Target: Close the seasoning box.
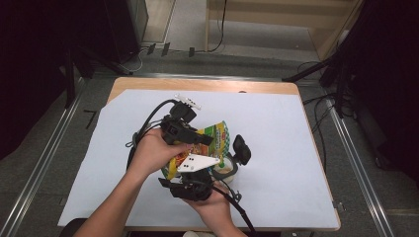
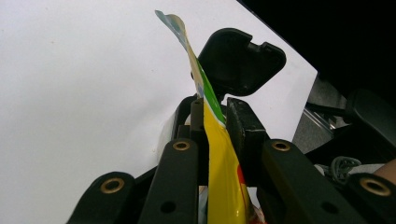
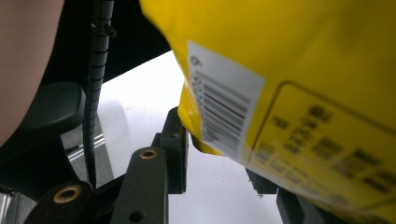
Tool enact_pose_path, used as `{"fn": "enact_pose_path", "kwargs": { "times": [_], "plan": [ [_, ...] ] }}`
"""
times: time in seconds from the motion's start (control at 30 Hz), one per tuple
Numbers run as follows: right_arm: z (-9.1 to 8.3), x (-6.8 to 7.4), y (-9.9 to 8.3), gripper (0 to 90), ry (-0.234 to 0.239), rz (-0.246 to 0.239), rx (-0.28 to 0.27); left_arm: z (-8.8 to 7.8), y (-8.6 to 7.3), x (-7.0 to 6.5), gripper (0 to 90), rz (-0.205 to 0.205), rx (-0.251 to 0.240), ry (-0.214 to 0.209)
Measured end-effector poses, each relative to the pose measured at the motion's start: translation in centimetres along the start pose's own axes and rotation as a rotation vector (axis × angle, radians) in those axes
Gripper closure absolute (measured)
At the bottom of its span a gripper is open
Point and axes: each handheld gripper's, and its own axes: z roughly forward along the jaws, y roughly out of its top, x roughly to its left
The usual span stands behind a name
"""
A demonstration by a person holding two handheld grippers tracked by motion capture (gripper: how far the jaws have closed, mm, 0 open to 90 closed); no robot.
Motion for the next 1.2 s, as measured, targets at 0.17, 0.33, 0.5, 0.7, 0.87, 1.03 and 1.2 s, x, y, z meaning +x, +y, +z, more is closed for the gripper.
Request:
{"fn": "enact_pose_path", "kwargs": {
  "times": [0.17, 0.33, 0.5, 0.7, 0.87, 1.03, 1.2],
  "plan": [
    [-0.2, 0.2, 0.2, 65.2, 0.002, -0.009, -0.001, -0.1, 0.0, 0.3, 82.6, -0.006, -0.004, -0.014],
    [-0.3, 0.1, 0.3, 65.2, 0.001, -0.009, 0.003, 0.1, 0.1, 0.6, 82.6, -0.019, -0.004, -0.024],
    [-0.2, 0.1, 0.4, 64.9, 0.001, -0.006, 0.011, 0.2, 0.2, 1.1, 82.5, -0.038, -0.001, -0.036],
    [-0.3, 0.0, 0.5, 64.7, -0.005, -0.013, 0.019, 0.3, 0.3, 1.5, 82.2, -0.058, 0.005, -0.046],
    [-0.4, 0.2, 0.6, 64.7, -0.005, -0.018, 0.019, 0.2, 0.3, 1.9, 81.7, -0.076, 0.008, -0.064],
    [-0.5, 0.2, 0.7, 64.7, -0.008, -0.023, 0.018, 0.2, 0.3, 1.9, 81.7, -0.078, 0.007, -0.066],
    [-0.3, 0.1, 0.5, 64.8, -0.01, -0.023, 0.015, 0.3, 0.2, 1.6, 81.7, -0.067, 0.01, -0.056]
  ]
}}
